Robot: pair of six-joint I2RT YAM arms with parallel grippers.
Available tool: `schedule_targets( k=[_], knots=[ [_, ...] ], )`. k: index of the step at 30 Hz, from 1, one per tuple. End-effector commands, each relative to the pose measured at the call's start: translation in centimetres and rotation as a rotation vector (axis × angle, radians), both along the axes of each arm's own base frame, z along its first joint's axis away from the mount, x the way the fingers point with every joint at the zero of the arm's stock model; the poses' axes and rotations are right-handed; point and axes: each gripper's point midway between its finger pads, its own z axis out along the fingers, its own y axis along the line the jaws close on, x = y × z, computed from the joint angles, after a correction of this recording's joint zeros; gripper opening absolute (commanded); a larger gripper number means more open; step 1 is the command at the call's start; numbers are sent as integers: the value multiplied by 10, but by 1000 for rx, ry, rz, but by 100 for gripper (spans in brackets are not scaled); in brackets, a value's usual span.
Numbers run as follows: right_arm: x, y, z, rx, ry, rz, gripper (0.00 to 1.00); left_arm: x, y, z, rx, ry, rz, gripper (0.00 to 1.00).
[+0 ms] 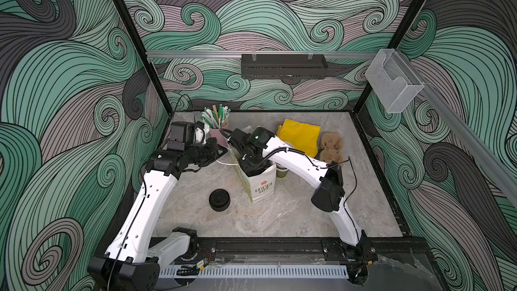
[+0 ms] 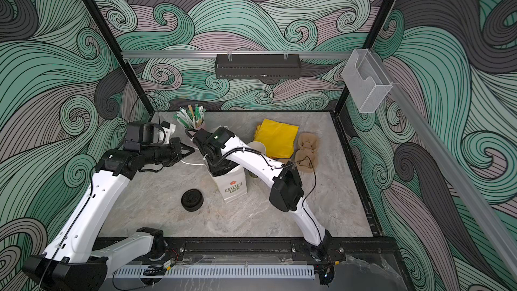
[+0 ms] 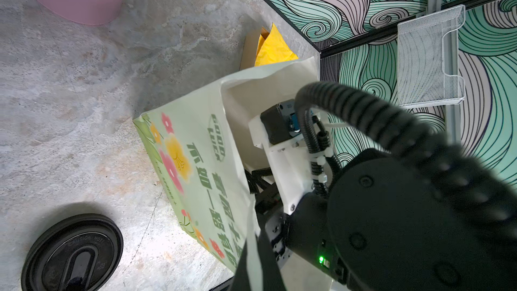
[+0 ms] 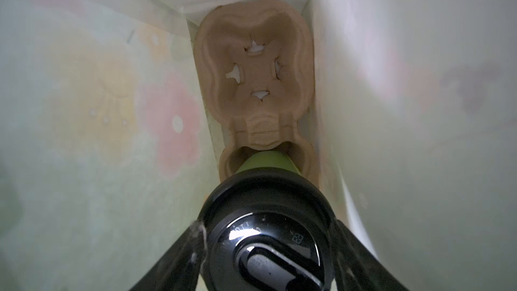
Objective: Pack a coffee takeout order
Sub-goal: Place the coffee cup in the cup tray.
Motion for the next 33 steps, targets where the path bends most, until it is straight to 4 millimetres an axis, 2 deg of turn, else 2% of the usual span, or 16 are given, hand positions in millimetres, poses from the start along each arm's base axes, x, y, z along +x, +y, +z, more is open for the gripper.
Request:
schedule_targets(
  k=[1,13,19,28,33],
  knots=[
    [1,-5,19,34,-39,-28,70,-1,3,13,21,-39,-7,0],
    [13,9,66,160,-164,-10,74,-1,2,11,18,-34,-15,0],
    [14,14,82,190,-201,4,68,-1,2,9,17,-30,-16,0],
    [10,26,140,301,-317,74,59,1,2,11,20,-36,-9,0],
    [-1,27,169,355,-367,124,58,2,3,12,18,-42,2,9]
  ],
)
